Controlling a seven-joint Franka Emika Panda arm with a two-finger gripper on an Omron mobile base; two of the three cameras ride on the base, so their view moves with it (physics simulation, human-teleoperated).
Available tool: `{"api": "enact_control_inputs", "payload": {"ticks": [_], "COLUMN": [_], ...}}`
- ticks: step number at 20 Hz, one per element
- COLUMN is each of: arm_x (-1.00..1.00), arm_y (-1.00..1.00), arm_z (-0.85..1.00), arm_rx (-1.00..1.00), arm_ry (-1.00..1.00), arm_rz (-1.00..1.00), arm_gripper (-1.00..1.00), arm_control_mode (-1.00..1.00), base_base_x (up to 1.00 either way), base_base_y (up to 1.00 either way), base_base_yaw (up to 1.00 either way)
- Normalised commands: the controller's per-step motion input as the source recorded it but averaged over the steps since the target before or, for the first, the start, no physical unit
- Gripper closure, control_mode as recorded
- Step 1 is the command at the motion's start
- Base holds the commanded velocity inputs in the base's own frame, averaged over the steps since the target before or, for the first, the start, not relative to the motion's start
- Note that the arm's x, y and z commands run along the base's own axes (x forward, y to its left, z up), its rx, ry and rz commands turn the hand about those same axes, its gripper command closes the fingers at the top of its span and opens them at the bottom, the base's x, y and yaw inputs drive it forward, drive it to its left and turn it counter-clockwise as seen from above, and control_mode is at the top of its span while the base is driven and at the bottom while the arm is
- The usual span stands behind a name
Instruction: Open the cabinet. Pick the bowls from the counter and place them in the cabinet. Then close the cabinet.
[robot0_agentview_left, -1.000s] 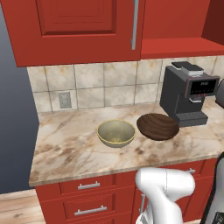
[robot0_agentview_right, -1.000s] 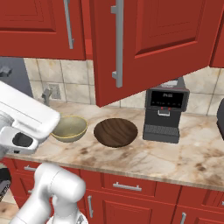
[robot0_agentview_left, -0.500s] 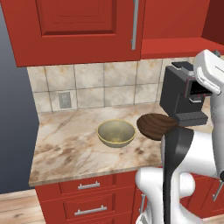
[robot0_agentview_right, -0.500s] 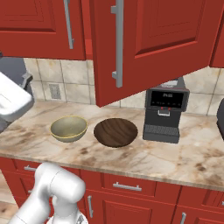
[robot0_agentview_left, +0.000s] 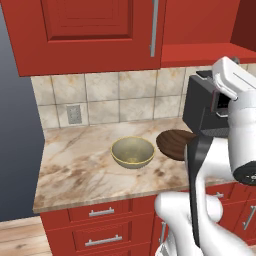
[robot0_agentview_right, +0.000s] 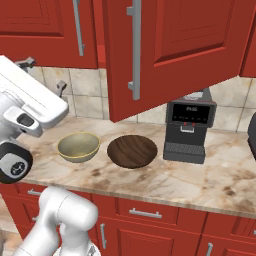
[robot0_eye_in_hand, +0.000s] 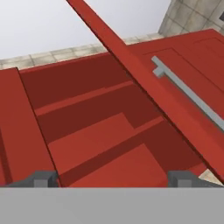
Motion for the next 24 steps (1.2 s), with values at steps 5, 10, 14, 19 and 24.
{"api": "enact_control_inputs", "payload": {"ticks": [5,10,14,19,24], "arm_x": [0.58,0.53,0.57,0.57,0.52], "arm_y": [-0.16,-0.42,-0.23,-0.01,-0.17], "arm_z": [-0.18,-0.08,-0.12,-0.15,-0.07], "arm_rx": [0.0,0.0,0.0,0.0,0.0], "arm_ry": [0.0,0.0,0.0,0.0,0.0], "arm_rz": [0.0,0.0,0.0,0.0,0.0], "arm_gripper": [-1.0,-1.0,-1.0,-1.0,-1.0], "arm_control_mode": [-1.0,-1.0,-1.0,-1.0,-1.0], "base_base_x": [0.0,0.0,0.0,0.0,0.0], "base_base_y": [0.0,0.0,0.0,0.0,0.0], "base_base_yaw": [0.0,0.0,0.0,0.0,0.0]}}
